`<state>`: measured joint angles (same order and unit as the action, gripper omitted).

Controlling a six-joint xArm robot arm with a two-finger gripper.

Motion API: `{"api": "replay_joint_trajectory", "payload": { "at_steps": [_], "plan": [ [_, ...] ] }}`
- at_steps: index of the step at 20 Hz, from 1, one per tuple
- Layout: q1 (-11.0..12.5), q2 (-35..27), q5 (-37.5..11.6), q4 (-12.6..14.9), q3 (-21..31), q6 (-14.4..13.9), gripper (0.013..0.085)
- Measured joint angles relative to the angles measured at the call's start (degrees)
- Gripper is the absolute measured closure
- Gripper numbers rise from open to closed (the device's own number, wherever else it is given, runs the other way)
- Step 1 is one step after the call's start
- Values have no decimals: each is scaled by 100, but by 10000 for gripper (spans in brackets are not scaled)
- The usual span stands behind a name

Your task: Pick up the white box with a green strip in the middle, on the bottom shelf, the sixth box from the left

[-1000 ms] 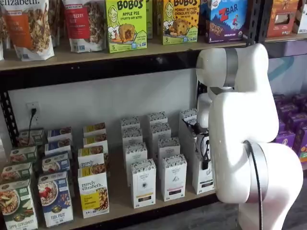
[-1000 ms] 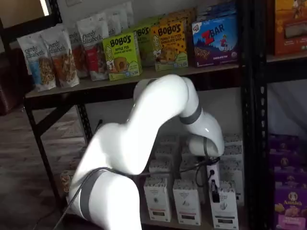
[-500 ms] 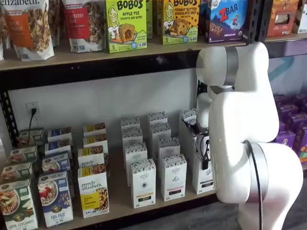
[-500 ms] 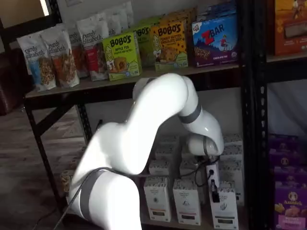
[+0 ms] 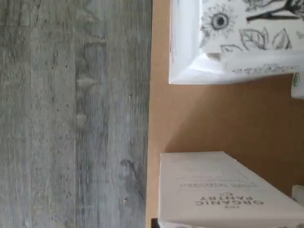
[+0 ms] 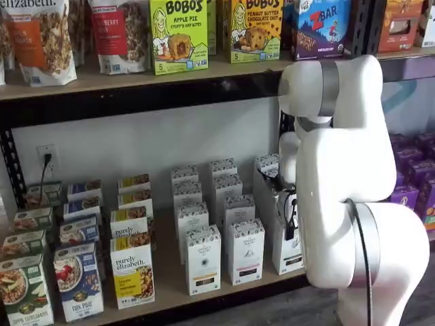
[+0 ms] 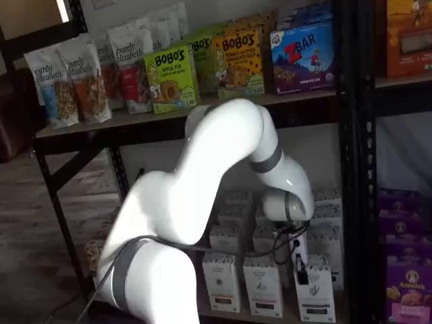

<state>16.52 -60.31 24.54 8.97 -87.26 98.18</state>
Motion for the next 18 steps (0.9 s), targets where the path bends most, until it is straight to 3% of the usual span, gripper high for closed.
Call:
{"api": "replay_joint_trajectory", "payload": {
  "at_steps": [10,13,18],
  "plan": [
    [-3,679,-424,972,1103,-929,450],
    [-7,1077,-599,1299,1689,-1259,450],
    [-132,1926,-682,1535,2714,-1623,450]
  ]
}}
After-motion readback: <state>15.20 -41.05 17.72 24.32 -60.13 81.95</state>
